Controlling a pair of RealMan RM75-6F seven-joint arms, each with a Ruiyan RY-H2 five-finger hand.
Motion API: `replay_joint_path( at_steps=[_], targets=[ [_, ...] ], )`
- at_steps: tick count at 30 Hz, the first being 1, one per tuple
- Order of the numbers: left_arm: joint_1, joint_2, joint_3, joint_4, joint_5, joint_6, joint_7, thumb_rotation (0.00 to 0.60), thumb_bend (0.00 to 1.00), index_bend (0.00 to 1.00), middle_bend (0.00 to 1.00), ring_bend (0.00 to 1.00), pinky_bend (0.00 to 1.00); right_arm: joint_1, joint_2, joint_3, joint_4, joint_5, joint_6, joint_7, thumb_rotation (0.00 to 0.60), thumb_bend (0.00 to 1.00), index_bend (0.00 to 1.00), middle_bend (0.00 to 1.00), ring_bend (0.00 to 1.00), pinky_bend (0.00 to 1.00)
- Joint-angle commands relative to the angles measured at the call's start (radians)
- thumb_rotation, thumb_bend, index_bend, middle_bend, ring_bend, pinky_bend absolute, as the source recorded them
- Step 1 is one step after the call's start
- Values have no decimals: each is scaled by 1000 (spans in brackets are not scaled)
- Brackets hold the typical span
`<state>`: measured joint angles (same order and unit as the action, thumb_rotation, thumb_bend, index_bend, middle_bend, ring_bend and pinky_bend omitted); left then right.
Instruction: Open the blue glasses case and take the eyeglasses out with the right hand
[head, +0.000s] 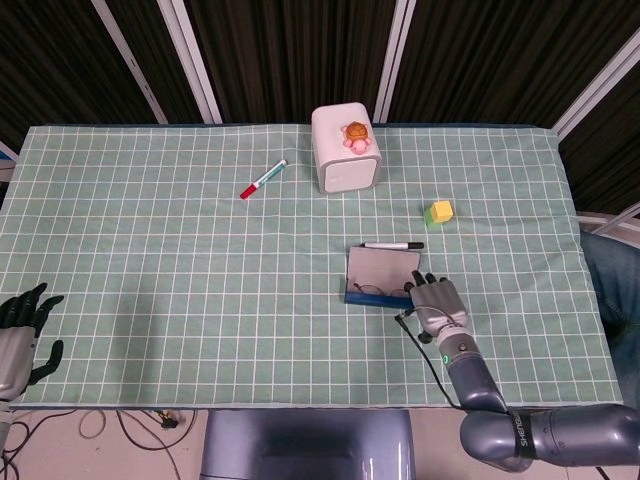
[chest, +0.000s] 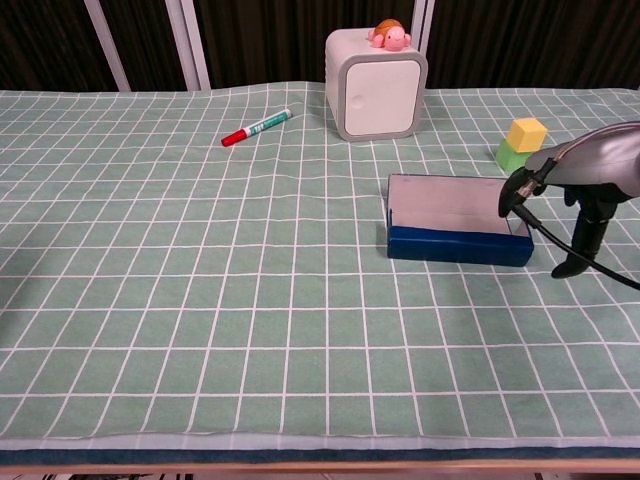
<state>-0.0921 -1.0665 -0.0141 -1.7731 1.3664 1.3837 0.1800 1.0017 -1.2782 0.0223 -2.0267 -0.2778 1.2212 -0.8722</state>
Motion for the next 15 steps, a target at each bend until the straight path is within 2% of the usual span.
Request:
replay_joint_path(
  at_steps=[1,9,15],
  targets=[
    [0,0,0,-1,-1,-1,1,600,463,153,0,0,70,-8,2,-7,-9,-7,10,-2,600,238,253,55,123,239],
    [0,1,1,-3,-4,-3,3,600,462,152,0,0,71,-39,-12,-13,6,-55,35,19,600,237,250,17,107,239],
    [0,1,0,-4,-6,-3,3,600,463,152,0,0,70,-50,-30,-1,45,-50,23,29,600,237,249,16,107,239]
  ],
)
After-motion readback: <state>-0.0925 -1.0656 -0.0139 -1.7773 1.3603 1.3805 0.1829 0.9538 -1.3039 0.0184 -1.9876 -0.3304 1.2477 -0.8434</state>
